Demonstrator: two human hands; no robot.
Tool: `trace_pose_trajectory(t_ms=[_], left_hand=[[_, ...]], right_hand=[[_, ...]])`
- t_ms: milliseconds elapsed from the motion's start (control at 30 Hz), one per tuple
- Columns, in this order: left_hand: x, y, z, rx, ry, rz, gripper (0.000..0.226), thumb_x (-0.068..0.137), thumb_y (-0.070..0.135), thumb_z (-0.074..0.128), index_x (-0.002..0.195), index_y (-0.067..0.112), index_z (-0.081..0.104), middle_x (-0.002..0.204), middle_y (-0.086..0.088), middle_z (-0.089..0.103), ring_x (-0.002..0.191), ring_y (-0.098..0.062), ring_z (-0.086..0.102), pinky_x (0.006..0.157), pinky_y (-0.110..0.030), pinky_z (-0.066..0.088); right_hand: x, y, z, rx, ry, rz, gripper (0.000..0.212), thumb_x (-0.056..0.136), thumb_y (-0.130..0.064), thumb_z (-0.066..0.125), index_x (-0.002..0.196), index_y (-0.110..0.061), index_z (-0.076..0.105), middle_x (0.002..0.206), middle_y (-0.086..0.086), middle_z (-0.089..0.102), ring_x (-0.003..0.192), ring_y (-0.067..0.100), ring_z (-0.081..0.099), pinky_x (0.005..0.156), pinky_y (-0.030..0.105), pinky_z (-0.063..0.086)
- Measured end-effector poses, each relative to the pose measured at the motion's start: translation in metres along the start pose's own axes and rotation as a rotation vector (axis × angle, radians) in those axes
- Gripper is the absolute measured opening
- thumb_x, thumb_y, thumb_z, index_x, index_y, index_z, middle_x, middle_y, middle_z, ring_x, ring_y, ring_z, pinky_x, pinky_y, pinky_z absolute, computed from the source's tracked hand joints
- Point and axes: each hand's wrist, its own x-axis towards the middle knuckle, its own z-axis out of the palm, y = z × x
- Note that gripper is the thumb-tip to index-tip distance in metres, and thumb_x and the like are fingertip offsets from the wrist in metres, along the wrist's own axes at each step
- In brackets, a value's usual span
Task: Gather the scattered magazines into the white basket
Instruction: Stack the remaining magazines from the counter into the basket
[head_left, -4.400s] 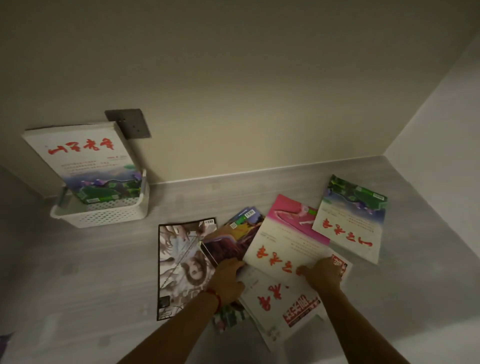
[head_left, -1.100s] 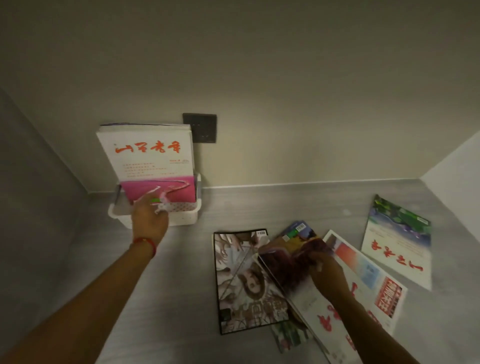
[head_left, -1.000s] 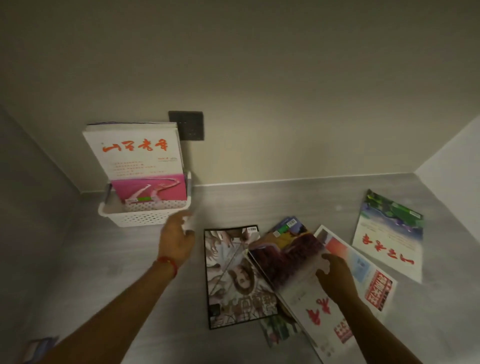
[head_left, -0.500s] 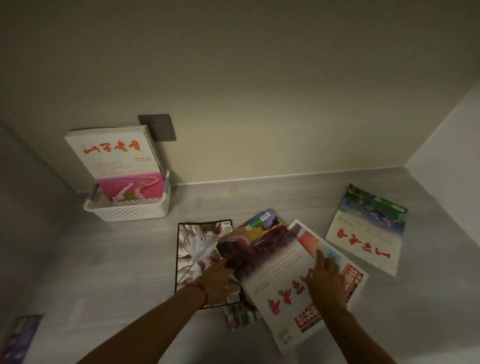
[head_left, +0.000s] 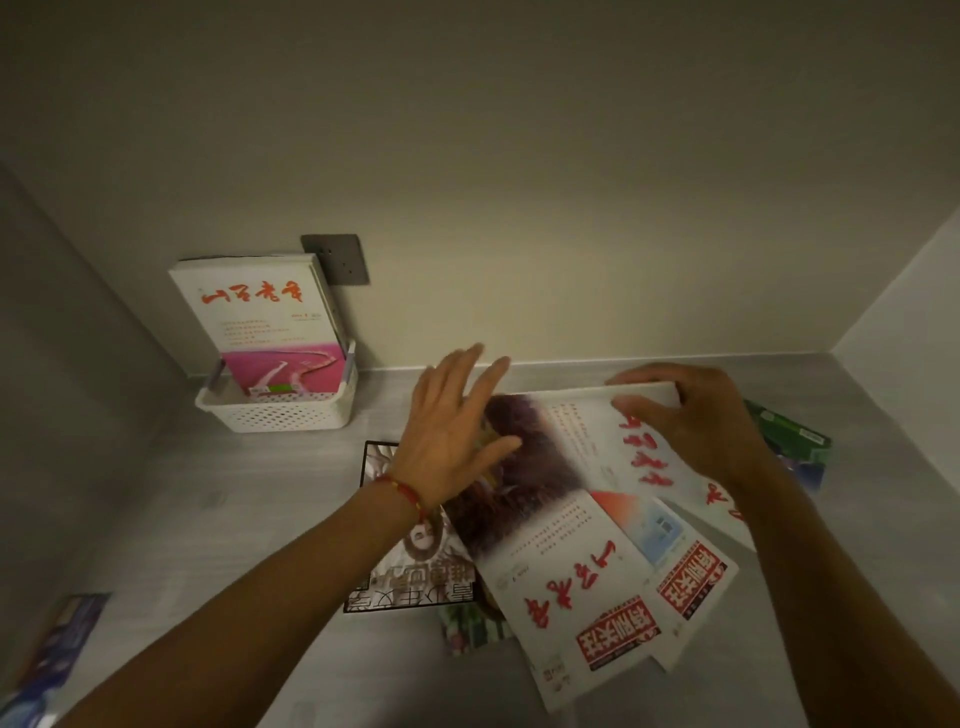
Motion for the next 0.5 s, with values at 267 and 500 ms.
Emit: trace_pose_trajectory(t_ms=[267, 500], left_hand=[[-0.012, -0.018, -0.026, -0.528, -0.054, -0.253, 0.018, 0.099, 0.028, 0.053, 0.114, 0.025, 0.062, 0.090, 0.000, 0.069, 0.087, -0.018, 0.067, 0.077, -0.040, 0.057], [-0.059, -0.076, -0.050, -1.041, 0.106, -0.807, 0.028, 0.096, 0.016, 0.056, 0.124, 0.013, 0.061, 0.118, -0.013, 0.069, 0.111, -0.033, 0.065, 0.098, -0.056, 0.051]], right_hand=[[0.055, -0.038, 0.034, -0.131, 0.139, -0.171, 0.031, 0.088, -0.033, 0.070, 0.118, -0.033, 0.062, 0.113, -0.016, 0.067, 0.100, -0.005, 0.061, 0.086, 0.011, 0.047], [0.051, -0.003, 0.112, 0.297, 0.288, 0.476, 0.042, 0.096, -0.051, 0.049, 0.130, -0.027, 0.051, 0.142, 0.007, 0.054, 0.113, 0.019, 0.058, 0.095, 0.039, 0.049]])
